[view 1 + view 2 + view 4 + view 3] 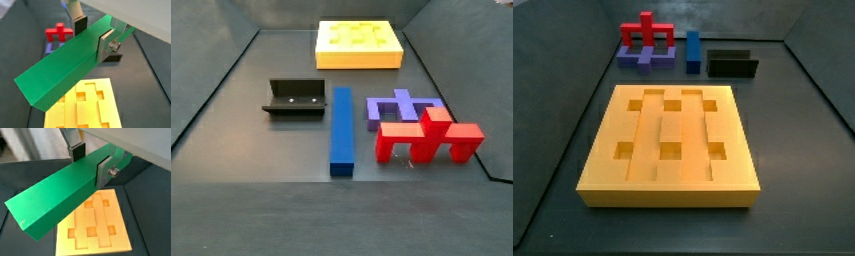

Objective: Pick up the green object. Move up. Move to above the board. Insert the green object.
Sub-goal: Move to above the board.

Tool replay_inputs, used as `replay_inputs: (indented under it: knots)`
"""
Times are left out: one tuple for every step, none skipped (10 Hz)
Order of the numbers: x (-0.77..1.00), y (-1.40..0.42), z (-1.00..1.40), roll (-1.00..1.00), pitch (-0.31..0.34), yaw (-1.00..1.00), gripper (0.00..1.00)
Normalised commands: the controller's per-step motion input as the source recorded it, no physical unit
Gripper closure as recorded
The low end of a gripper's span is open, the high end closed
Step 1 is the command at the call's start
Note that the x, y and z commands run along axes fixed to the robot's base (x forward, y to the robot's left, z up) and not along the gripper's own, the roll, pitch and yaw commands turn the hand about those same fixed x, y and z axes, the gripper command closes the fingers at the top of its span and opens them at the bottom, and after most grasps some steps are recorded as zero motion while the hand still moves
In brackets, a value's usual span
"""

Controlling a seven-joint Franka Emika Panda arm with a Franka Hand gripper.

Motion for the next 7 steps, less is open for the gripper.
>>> replay_inputs:
  knots:
    - [0.03,-0.03,0.03,0.04,0.092,1.0,1.0]
    - [0.03,-0.03,0.03,0.05,0.103,1.0,1.0]
    - [0.04,-0.02,0.03,0.05,0.109,1.0,1.0]
    - [0.04,-0.02,0.03,0.06,0.123,1.0,1.0]
    - [0.04,-0.02,0.03,0.06,0.135,1.0,1.0]
    - [0.05,-0.03,0.03,0.07,0.156,1.0,1.0]
    - [0.05,-0.03,0.03,0.08,0.177,1.0,1.0]
